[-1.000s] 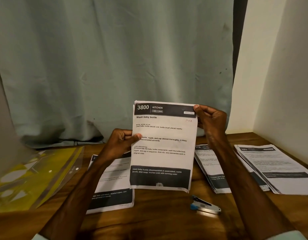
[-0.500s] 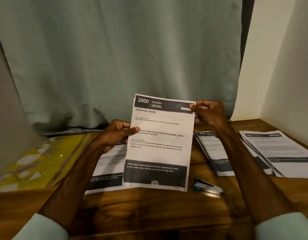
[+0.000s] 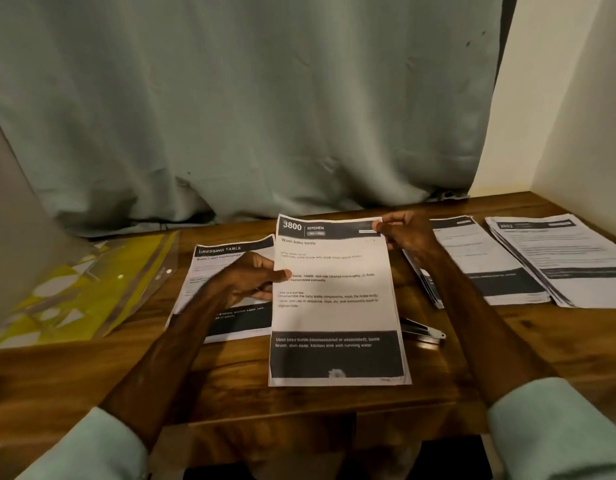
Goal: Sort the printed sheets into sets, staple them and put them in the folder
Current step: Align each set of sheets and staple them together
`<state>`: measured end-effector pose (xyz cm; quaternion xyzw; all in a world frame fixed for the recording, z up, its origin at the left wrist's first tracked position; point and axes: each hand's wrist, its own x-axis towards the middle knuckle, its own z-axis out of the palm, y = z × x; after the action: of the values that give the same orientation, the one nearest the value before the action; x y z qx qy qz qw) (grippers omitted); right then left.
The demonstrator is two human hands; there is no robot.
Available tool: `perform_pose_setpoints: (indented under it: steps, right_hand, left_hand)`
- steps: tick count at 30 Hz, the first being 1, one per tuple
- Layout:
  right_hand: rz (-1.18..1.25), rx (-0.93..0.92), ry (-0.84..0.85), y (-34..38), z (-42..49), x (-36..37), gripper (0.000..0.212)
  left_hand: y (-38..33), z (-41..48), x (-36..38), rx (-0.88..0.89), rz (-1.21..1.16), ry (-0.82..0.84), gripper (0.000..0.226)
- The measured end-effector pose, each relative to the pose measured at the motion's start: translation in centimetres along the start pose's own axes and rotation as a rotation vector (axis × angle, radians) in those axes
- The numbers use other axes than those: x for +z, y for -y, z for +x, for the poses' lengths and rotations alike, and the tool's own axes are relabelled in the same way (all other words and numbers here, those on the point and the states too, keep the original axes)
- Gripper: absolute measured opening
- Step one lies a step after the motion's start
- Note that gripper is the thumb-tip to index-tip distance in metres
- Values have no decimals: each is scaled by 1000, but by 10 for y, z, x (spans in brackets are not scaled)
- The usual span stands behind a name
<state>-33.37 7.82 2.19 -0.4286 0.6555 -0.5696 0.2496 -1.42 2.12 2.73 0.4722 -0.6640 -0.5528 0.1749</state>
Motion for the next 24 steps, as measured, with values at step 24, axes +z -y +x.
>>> perform_pose_setpoints:
  steps: [24]
  right_hand:
    - [-183, -233, 59, -66, 16, 14, 6]
  left_hand:
    - [-28, 130, 110, 750, 667, -230, 20]
